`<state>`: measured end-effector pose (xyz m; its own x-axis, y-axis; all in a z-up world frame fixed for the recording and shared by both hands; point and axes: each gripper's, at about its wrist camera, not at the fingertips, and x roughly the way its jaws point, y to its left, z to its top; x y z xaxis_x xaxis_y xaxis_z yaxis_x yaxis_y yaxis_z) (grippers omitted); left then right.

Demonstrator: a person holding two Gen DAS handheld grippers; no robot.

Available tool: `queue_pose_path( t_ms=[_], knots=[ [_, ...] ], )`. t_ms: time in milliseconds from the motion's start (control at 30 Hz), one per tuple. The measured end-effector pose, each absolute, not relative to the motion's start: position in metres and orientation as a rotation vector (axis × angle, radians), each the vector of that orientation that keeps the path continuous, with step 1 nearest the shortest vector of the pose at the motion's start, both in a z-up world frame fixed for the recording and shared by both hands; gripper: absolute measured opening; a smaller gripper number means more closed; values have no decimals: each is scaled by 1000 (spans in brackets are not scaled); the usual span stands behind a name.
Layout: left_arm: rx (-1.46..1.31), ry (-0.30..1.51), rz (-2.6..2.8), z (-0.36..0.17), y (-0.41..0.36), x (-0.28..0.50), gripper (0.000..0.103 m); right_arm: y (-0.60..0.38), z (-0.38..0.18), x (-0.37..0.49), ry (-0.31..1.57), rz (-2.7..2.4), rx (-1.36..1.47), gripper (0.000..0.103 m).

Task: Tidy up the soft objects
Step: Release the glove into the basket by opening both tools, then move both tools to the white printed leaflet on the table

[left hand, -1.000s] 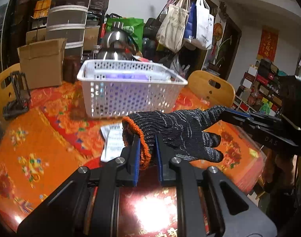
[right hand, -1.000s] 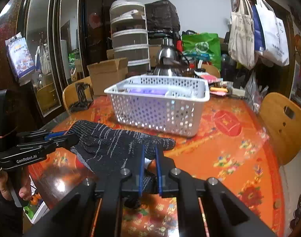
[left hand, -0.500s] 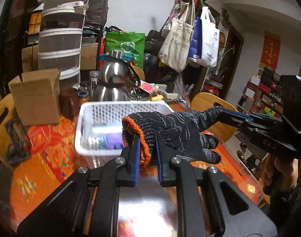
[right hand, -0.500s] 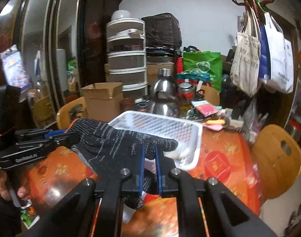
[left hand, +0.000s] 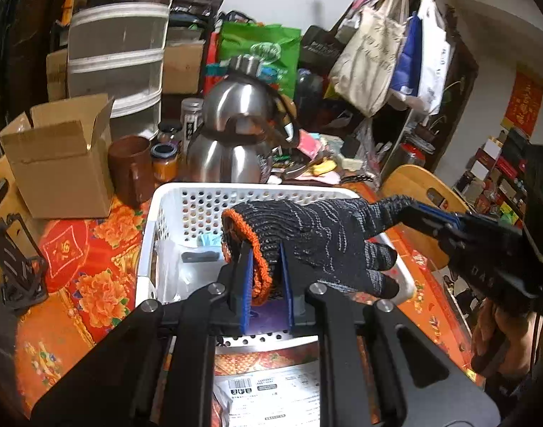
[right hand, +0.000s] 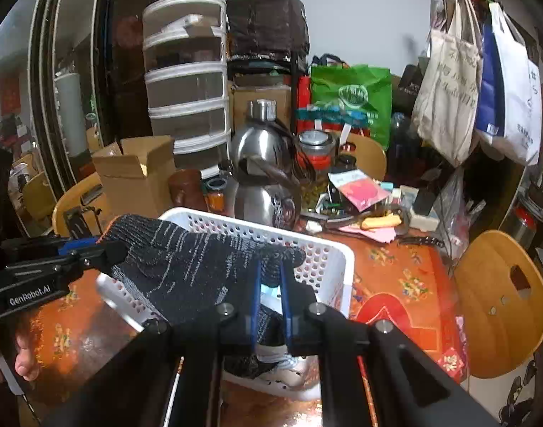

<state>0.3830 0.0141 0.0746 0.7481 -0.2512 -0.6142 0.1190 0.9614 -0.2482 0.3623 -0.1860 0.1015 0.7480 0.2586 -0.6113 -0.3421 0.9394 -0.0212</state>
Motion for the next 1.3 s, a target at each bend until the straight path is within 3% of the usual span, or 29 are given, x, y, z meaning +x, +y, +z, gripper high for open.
queue_pose_path(
  t_ms=[167, 233, 267, 333, 367, 400, 467, 1033, 1300],
  knots=[
    [-190, 723, -165, 53, 18, 397, 13, -181, 83, 373, 666, 326, -136, 9],
    [-189, 753, -143, 44, 21, 403, 20, -178, 77, 376, 681, 322, -159, 10],
    [-191, 765, -128, 38, 24, 406, 27, -178, 74, 375, 689, 322, -162, 16],
    [-190, 759, -106, 31, 30, 405, 46, -180, 68, 377, 706, 316, -162, 41],
    [-177, 749, -92, 29, 32, 403, 65, -183, 65, 376, 710, 312, -153, 64],
    [-162, 737, -77, 27, 34, 401, 79, -186, 64, 375, 708, 304, -144, 77],
    [-138, 711, -76, 24, 36, 394, 82, -193, 60, 372, 698, 277, -135, 82],
    [-67, 699, -59, 7, 39, 307, 84, -240, 30, 302, 672, 229, -15, 83],
    [-94, 810, -106, -66, 39, 246, 86, -248, -24, 233, 789, 314, 80, 83]
  ],
)
